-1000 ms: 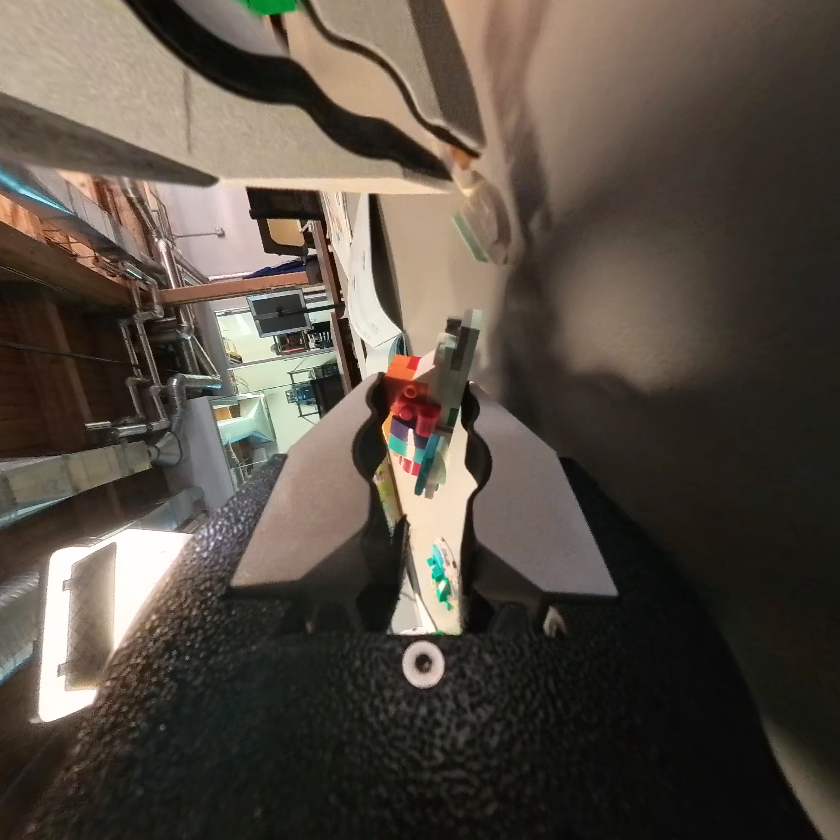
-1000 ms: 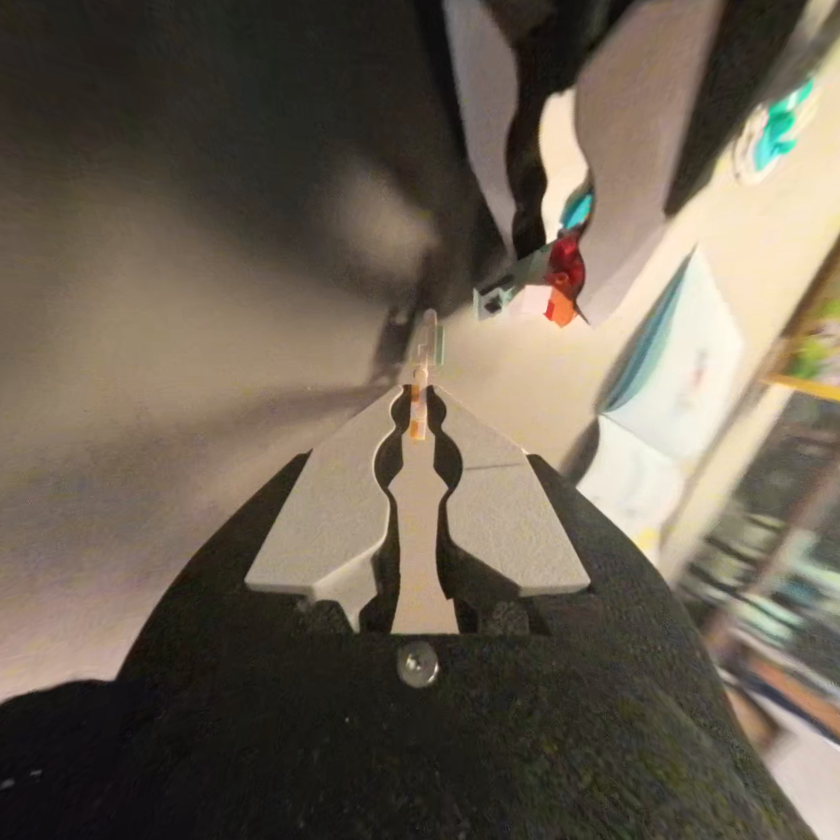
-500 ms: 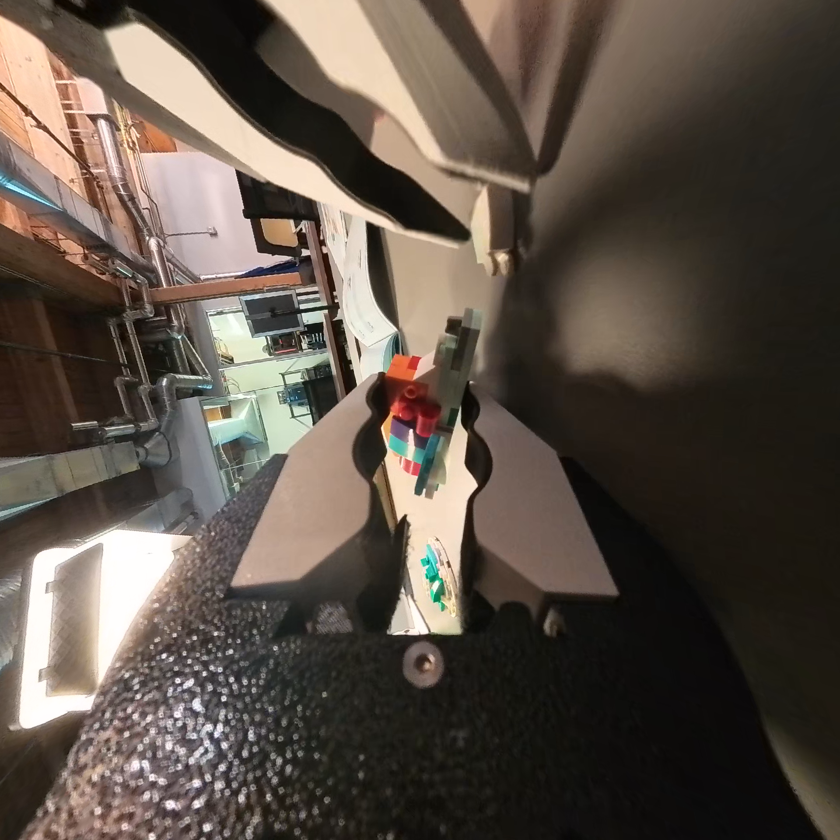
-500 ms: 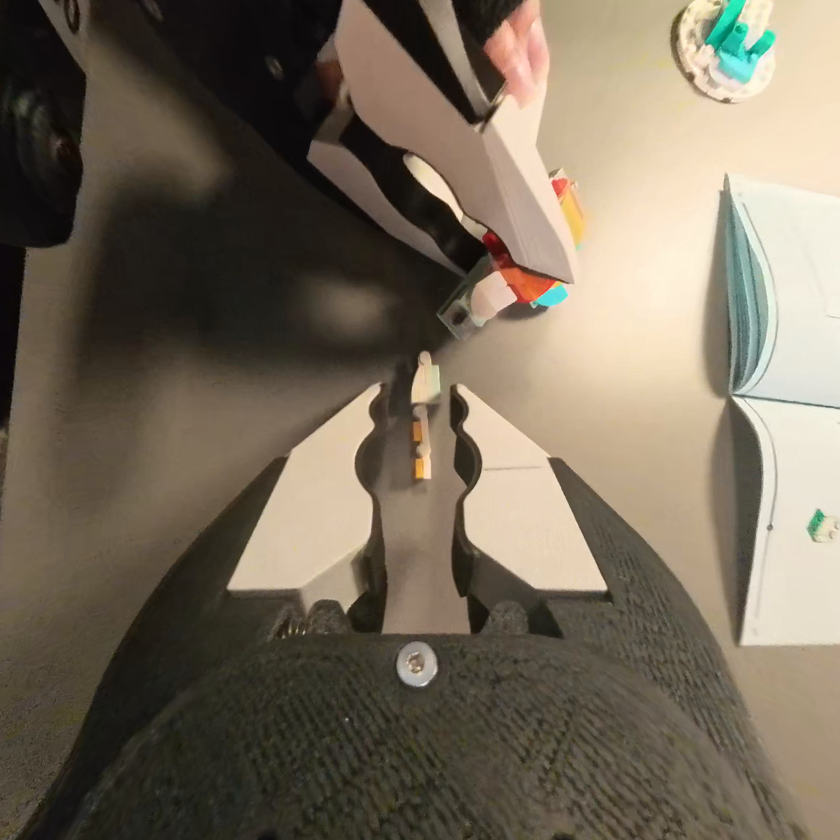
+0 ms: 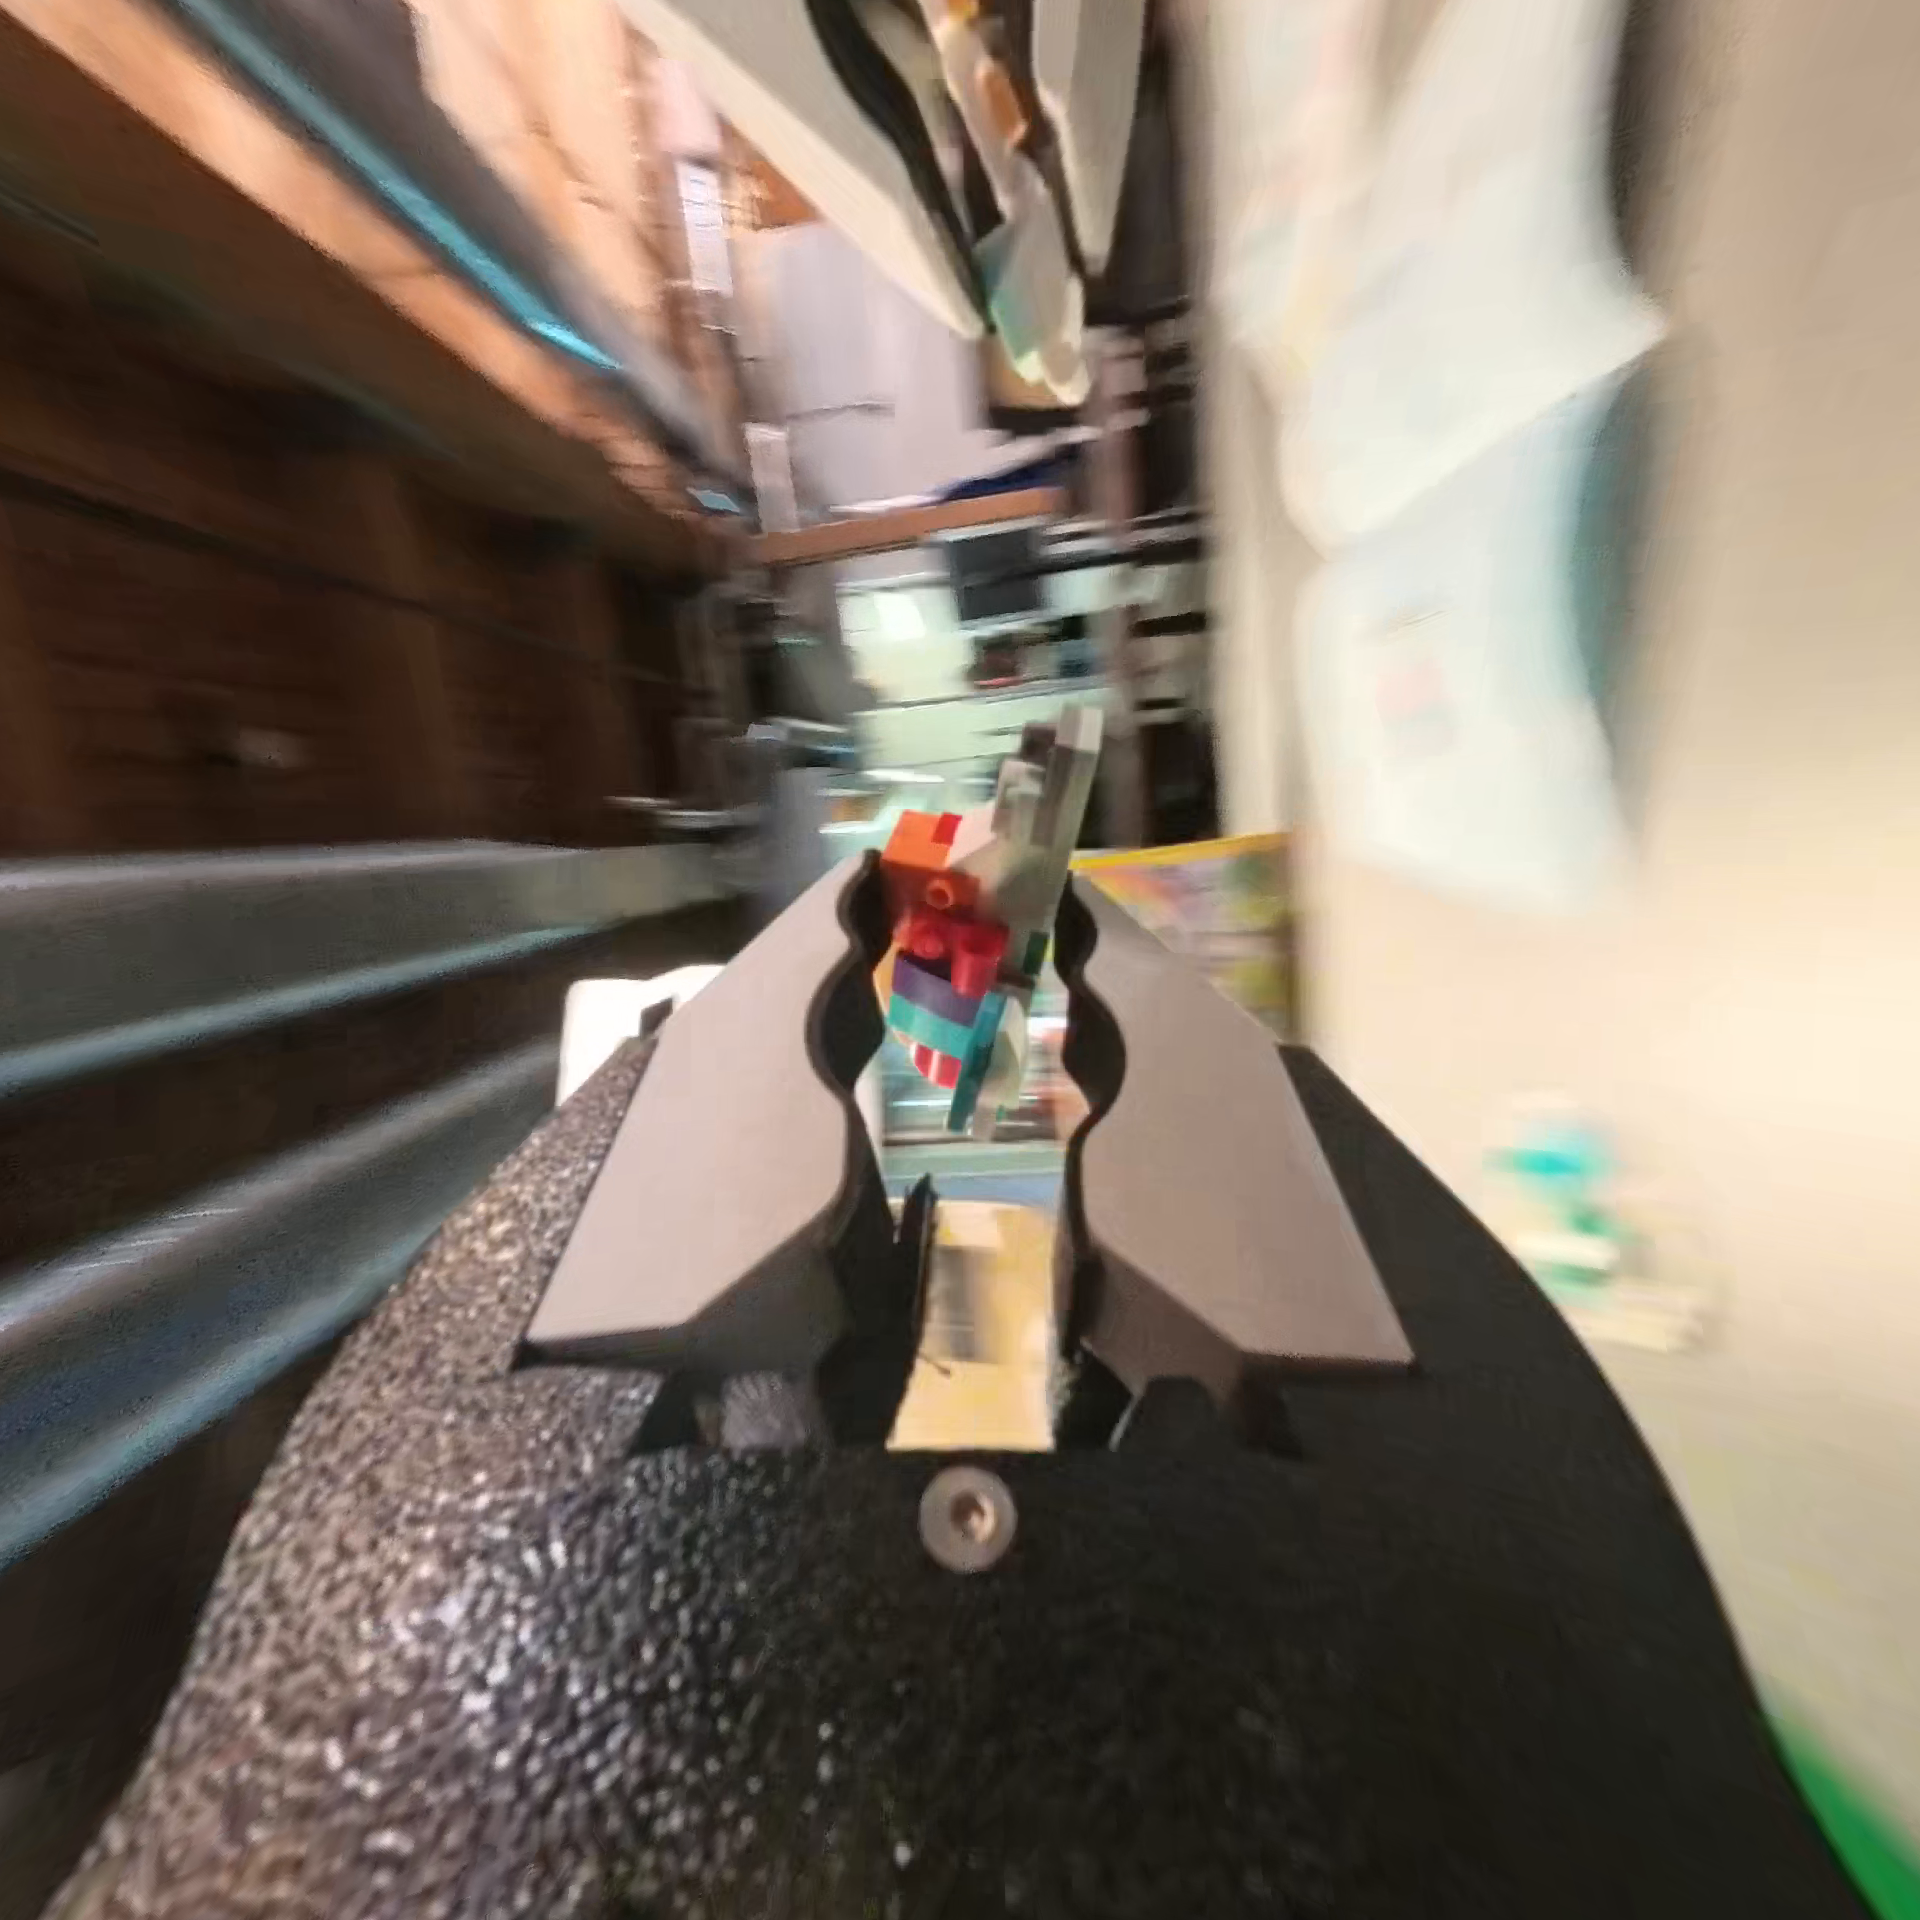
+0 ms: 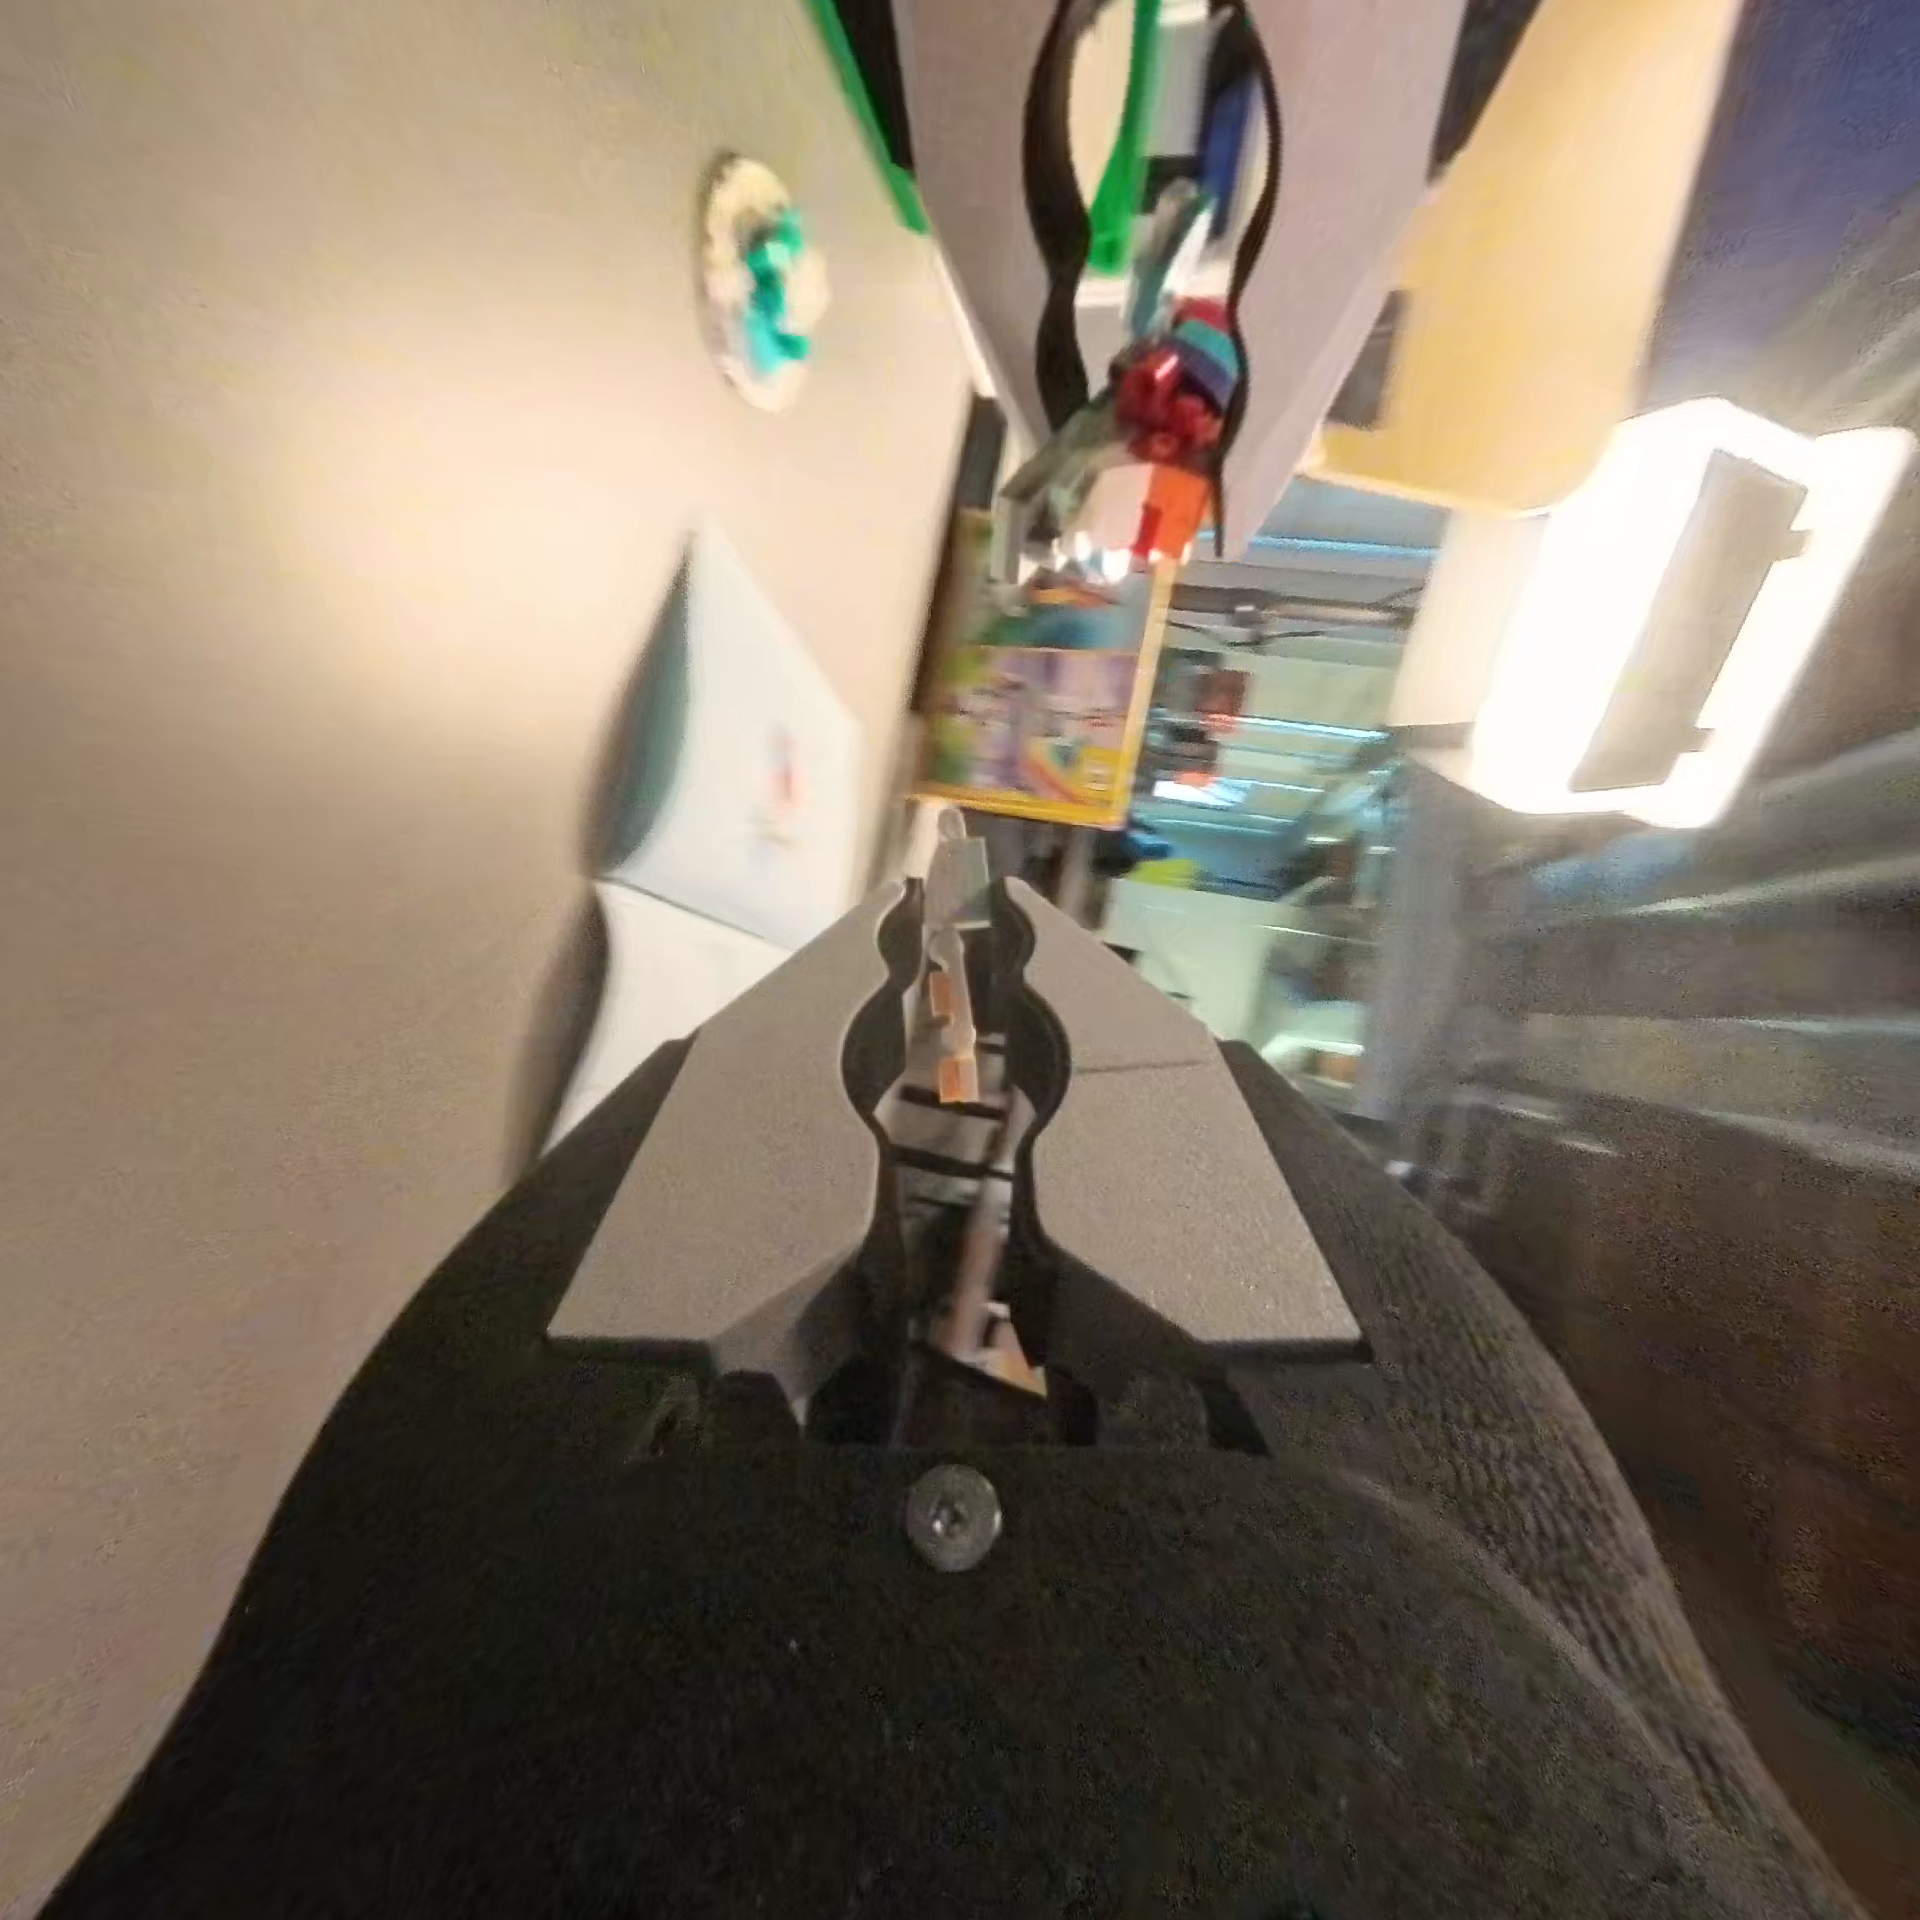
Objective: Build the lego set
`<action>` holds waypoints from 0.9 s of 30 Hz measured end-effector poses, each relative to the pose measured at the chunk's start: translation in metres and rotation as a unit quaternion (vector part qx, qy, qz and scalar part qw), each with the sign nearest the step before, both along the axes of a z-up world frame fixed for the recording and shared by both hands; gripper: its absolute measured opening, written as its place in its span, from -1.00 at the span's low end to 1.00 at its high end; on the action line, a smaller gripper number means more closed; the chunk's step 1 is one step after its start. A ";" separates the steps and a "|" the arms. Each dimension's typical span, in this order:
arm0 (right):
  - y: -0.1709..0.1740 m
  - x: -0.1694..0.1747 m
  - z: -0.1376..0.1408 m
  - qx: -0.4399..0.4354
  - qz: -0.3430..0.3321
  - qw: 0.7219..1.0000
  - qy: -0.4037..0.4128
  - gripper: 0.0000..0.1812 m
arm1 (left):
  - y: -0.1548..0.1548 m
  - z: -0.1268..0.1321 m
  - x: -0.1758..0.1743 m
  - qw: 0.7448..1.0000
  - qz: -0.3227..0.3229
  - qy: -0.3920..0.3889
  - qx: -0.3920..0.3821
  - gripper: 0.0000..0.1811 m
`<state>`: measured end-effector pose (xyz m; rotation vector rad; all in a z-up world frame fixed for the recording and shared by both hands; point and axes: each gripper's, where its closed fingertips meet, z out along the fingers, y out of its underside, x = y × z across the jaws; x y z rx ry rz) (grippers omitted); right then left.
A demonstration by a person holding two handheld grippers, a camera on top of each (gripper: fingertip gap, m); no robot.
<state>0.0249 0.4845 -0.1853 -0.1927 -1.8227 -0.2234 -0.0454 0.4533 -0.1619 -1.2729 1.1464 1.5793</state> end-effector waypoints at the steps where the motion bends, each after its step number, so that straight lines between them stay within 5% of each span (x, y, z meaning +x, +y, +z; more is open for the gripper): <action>1: 0.002 -0.006 0.017 0.019 0.007 1.000 0.023 -0.88 | 0.003 0.019 -0.001 0.999 -0.009 0.026 0.019 -0.68; 6: 0.005 -0.019 0.090 0.091 0.047 0.986 0.130 -0.87 | 0.015 0.078 -0.004 0.995 -0.059 0.069 0.049 -0.68; 11: -0.020 -0.013 0.133 0.122 0.098 0.963 0.219 -0.87 | 0.014 0.105 -0.006 0.995 -0.080 -0.008 0.059 -0.68; 17: -0.042 -0.008 0.128 0.201 0.117 0.949 0.215 -0.87 | 0.009 0.093 0.007 0.987 -0.132 -0.090 -0.019 -0.68; 27: -0.038 -0.006 0.126 0.228 0.102 0.947 0.202 -0.87 | 0.006 0.086 0.010 0.984 -0.118 -0.120 -0.060 -0.68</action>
